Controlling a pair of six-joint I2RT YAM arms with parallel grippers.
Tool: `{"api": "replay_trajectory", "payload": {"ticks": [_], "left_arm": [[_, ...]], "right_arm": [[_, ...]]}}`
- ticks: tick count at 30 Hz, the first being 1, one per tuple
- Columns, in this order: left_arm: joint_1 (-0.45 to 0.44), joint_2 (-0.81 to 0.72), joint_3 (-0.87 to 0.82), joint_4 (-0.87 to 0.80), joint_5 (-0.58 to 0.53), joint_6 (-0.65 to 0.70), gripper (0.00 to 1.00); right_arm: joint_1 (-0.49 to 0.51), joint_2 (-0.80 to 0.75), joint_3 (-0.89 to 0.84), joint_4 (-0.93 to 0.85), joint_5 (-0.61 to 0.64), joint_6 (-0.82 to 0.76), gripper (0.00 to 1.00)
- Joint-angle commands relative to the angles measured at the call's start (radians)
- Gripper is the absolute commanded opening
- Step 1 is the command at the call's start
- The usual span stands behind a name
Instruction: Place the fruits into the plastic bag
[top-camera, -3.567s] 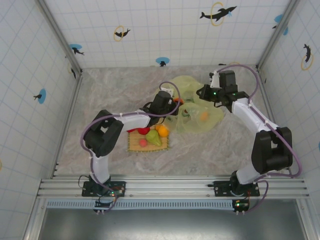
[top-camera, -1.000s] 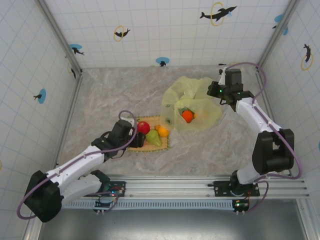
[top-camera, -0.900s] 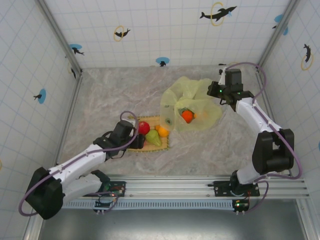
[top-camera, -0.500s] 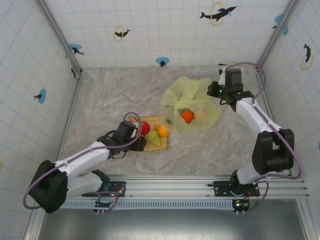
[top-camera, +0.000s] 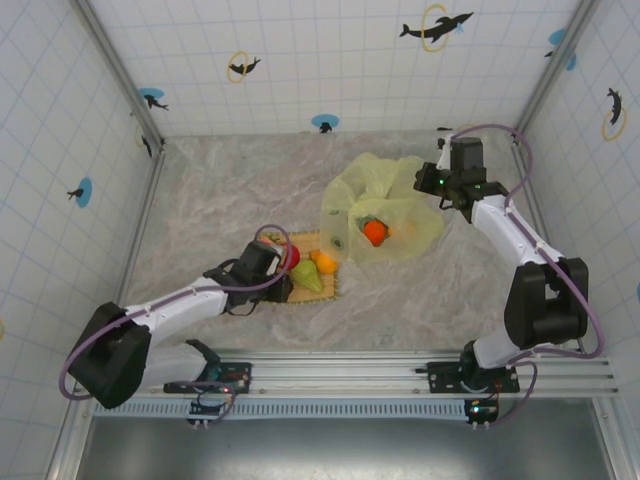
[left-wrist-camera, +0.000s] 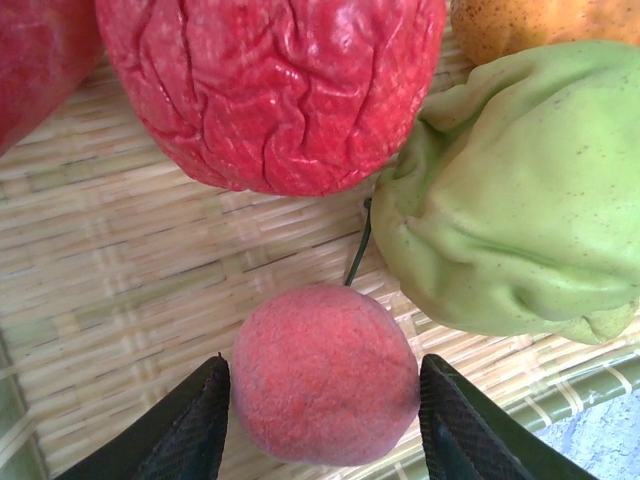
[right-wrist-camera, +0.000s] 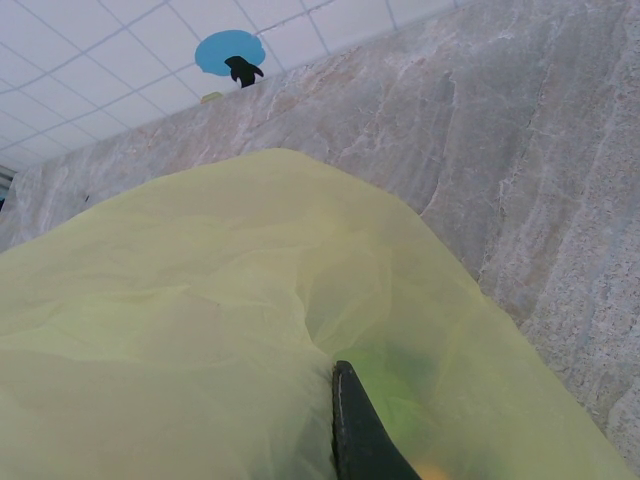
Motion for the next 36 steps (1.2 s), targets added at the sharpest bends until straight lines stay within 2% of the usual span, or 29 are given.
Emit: {"api": "replay_trajectory", "payload": {"ticks": [1,11,17,19,23,26,30,36], "left_arm": [[0.003,0.006,-0.003,0.019,0.008,0.019,0.49],[0.003,-0.03,0.001,-0.033,-0.04,0.019,0.41],[0.003,-0.175,0.004,-0.136,-0.089,0.004,0.42],[0.003,-0.24,0.008,-0.133,-0.074,0.002,0.42],[0.003,-0.293,0.041,-0.007,0.057,-0.016,0.42],[-0.009,-0.232,0.078,0.112,0.152,-0.03,0.41],[-0.055,-0.091,0.165,0.241,0.194,-0.026,0.41],[-0.059,0.127,0.31,0.293,0.217,-0.005,0.4]], "right_arm": [[0.001,-0.012,-0.007,0.027,-0.004,-0.002,0.0],[0.003,-0.01,-0.013,0.032,-0.008,-0.001,0.0],[0.003,-0.011,-0.013,0.032,-0.008,-0.003,0.0],[0.003,-0.011,-0.01,0.032,-0.007,-0.004,0.0],[0.005,-0.01,-0.007,0.033,-0.014,-0.002,0.0],[0.007,-0.01,-0.007,0.03,-0.015,0.0,0.0],[0.009,-0.013,-0.009,0.025,-0.021,0.001,0.0],[0.011,-0.014,0.0,0.013,-0.036,0.001,0.0]]}}
